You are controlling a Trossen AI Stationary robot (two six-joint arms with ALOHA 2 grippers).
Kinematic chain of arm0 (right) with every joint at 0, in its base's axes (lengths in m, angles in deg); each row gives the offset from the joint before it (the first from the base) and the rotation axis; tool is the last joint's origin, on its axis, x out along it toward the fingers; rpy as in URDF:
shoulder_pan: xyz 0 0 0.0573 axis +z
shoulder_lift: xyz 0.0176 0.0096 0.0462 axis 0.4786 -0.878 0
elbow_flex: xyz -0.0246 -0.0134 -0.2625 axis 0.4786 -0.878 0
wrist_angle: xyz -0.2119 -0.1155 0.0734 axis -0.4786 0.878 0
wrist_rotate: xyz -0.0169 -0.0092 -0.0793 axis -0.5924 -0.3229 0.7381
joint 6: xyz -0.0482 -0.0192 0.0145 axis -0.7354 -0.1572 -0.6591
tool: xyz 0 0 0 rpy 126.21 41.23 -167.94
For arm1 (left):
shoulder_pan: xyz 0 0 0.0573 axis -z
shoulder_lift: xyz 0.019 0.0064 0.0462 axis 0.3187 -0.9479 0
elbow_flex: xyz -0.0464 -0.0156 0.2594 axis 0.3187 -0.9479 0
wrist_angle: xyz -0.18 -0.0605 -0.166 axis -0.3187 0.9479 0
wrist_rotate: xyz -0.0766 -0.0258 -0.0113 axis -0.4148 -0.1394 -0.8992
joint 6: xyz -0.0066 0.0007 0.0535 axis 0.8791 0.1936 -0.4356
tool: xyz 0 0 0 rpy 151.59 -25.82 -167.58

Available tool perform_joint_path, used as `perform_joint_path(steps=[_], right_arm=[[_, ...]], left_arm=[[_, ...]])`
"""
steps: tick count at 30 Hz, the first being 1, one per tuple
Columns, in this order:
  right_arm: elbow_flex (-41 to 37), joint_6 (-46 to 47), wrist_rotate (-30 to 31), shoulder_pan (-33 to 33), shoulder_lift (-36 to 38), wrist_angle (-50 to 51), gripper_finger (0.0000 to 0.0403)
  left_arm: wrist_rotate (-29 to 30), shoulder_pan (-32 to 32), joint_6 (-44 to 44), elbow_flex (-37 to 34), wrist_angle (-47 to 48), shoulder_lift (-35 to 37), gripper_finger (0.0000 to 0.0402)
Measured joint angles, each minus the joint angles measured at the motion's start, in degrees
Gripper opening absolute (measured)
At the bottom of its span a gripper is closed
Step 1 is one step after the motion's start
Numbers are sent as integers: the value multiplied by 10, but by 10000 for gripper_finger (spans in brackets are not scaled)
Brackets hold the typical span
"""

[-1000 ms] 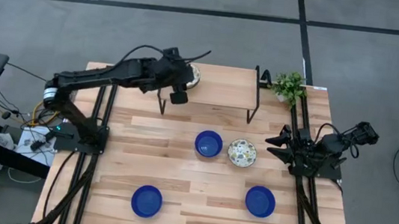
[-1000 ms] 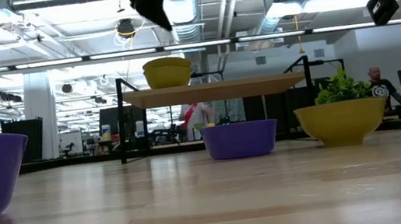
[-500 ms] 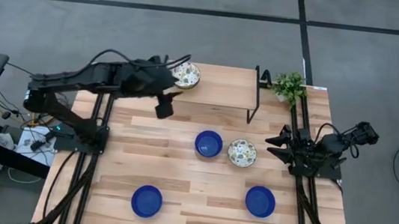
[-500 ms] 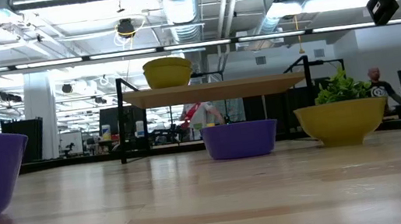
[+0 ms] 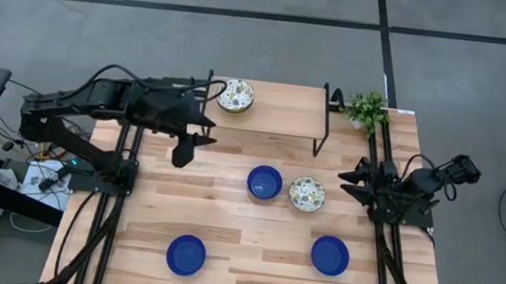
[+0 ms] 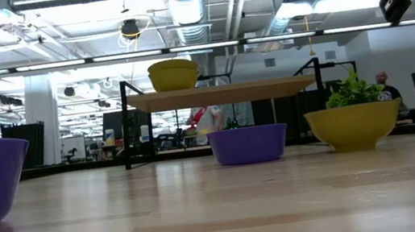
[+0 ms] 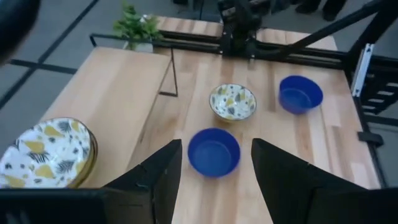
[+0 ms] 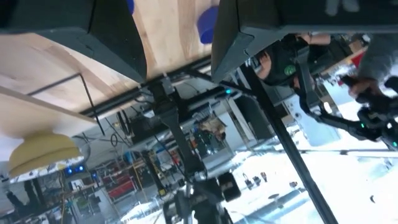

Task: Pick & Place Mini bowls
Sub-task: Stack the white bowl on top of the white bowls on the shelf

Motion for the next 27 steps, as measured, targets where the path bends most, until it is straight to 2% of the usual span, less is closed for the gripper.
perform_joint_path(steps=[5,14,21,27], right_arm=[[0,0,-2,-6,0,-27,169],[1,-1,-4,-6,-29,-36,169],[52,-8,-11,-6,-125,-18,169],[158,-11,-33,-6,-235,120,169]], left_arm=[[-2,3,5,-51,-13,33,192],[-2,3,48,-264,-168,165,192],[-2,3,90,-412,-256,288,192],[-2,3,128,-488,-297,363,192]])
